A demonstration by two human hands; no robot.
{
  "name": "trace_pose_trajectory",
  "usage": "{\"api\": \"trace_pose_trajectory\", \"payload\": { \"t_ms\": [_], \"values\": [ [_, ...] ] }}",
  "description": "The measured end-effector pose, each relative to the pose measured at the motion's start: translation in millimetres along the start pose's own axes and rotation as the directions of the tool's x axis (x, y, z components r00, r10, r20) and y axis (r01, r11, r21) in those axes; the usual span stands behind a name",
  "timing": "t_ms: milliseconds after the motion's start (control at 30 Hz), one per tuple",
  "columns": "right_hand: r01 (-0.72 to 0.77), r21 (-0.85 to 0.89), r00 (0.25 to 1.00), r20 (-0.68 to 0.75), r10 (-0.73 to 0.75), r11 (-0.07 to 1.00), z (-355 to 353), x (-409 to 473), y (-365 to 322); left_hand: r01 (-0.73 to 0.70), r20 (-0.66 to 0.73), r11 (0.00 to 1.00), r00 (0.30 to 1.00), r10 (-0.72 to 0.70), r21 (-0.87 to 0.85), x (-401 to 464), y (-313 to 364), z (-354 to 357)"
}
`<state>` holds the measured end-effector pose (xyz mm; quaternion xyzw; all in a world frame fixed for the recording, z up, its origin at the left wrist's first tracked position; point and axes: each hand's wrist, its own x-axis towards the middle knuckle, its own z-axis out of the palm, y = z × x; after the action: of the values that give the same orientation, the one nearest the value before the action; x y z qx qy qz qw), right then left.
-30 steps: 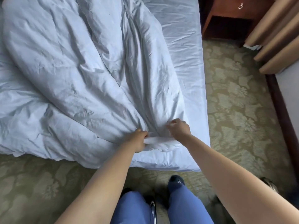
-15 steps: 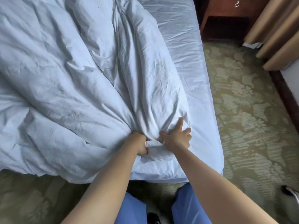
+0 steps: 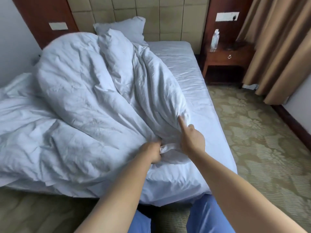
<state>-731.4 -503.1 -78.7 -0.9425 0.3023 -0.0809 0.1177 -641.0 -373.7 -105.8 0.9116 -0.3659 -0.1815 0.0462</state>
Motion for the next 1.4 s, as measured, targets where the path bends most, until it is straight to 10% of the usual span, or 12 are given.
{"api": "trace_pose_trajectory", "payload": {
  "t_ms": [100, 333, 533, 633, 800, 933, 1100, 1200, 1300, 1400],
  "values": [
    [0.077, -0.140, 0.990, -0.107, -0.093, 0.987, -16.1, -15.7, 14.5, -0.064, -0.003, 0.991, 0.998, 0.064, -0.119, -19.5, 4.6, -5.5],
    [0.028, -0.420, 0.965, 0.247, 0.085, 0.907, -5.2, -56.4, 31.9, -0.110, 0.162, 0.994, 0.981, 0.105, 0.018, -51.0, 0.6, -0.2],
    [-0.046, 0.052, 0.882, 0.471, 0.016, 0.998, -3.8, -47.0, 10.9, 0.056, 0.097, 0.963, 0.995, -0.031, -0.265, -55.9, -5.3, -4.6],
    [-0.209, 0.353, 0.950, 0.295, 0.104, 0.912, -6.9, -39.1, 20.6, 0.069, 0.031, 0.945, 0.998, -0.062, -0.320, -51.2, -3.6, -6.4],
    [-0.282, 0.193, 0.955, -0.041, 0.295, 0.940, -3.9, -13.8, 19.6, 0.053, -0.037, 0.881, 0.996, -0.080, -0.470, -23.6, 13.1, -12.6],
    [-0.628, 0.567, 0.761, 0.302, 0.574, 0.533, 12.3, 7.6, 33.5, 0.095, -0.010, 0.799, 0.992, -0.125, -0.593, 7.3, 14.1, -6.0],
    [-0.214, 0.717, 0.976, 0.192, 0.107, 0.663, 12.6, 19.3, 1.9, 0.069, -0.116, 0.523, 0.943, -0.313, -0.850, 32.4, 19.2, -25.8],
    [-0.188, 0.675, 0.855, 0.470, -0.219, 0.713, 5.1, 6.8, -25.2, 0.109, -0.071, 0.364, 0.892, -0.446, -0.925, 40.0, 12.6, -32.4],
    [-0.365, 0.679, 0.724, 0.637, -0.264, 0.637, 12.6, -0.4, -23.4, 0.211, -0.054, 0.409, 0.835, -0.548, -0.888, 42.1, 6.6, -25.9],
    [-0.458, 0.743, 0.857, 0.515, 0.021, 0.487, 19.8, 14.5, -16.9, 0.229, -0.084, 0.441, 0.806, -0.585, -0.868, 50.0, 7.3, -24.5]
  ]
}}
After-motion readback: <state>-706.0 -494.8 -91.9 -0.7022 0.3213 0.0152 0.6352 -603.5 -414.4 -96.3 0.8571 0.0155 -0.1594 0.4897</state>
